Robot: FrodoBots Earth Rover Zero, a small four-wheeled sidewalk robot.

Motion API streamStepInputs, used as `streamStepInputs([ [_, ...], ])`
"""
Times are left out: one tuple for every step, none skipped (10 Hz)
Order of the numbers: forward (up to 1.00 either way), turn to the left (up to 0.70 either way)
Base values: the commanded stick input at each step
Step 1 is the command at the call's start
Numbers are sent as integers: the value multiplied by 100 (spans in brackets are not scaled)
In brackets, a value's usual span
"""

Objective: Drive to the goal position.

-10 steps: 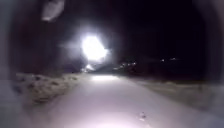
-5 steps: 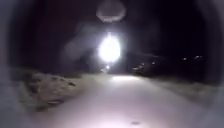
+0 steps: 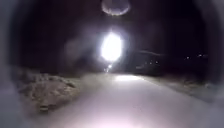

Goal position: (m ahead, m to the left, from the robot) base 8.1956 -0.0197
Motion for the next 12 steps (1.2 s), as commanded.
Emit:
streamStepInputs([
  [100, 0],
  [100, -20],
  [100, -40],
  [100, -40],
  [100, -19],
  [100, 0],
  [100, 0],
  [100, 0],
  [100, 0],
  [100, 0],
  [100, 0],
  [100, 0],
])
